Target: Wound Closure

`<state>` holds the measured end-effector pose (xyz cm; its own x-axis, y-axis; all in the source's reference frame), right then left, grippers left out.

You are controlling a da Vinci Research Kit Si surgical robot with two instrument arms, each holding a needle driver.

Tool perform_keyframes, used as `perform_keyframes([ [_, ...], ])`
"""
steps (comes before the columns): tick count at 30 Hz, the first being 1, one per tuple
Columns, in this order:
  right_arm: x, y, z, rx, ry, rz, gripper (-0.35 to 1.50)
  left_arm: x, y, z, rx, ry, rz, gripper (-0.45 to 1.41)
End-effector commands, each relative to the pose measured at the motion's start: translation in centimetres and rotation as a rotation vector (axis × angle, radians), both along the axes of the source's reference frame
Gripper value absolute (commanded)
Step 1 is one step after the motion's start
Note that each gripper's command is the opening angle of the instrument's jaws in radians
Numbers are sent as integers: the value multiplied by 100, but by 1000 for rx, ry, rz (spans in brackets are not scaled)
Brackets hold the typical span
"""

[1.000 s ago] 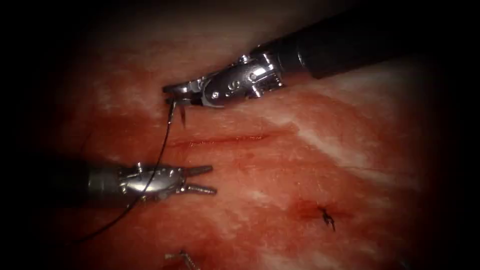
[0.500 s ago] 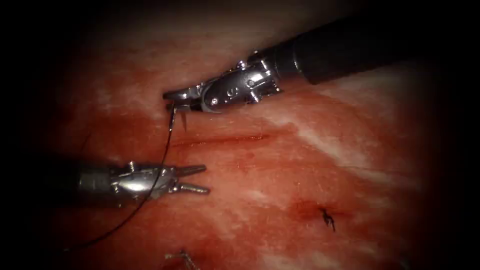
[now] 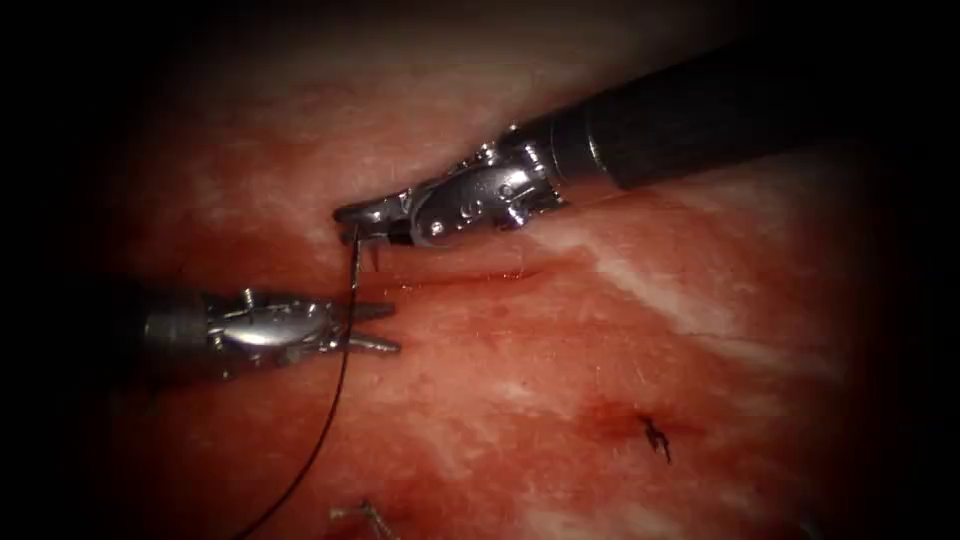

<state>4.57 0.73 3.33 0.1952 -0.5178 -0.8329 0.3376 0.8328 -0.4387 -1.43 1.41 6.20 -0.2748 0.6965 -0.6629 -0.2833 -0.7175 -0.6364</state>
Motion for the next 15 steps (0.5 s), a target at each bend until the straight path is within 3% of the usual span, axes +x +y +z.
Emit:
perform_keyframes([
  [1,5,-3,4,0,1,-1,-35,-7,-8,10,5,6,6,14],
  [9,5,-8,3,-3,8,-1,-35,-7,-32,64,65,51,22,14],
  [15,3,-23,8,-53,23,-27,-35,-6,-44,63,82,52,33,14],
])
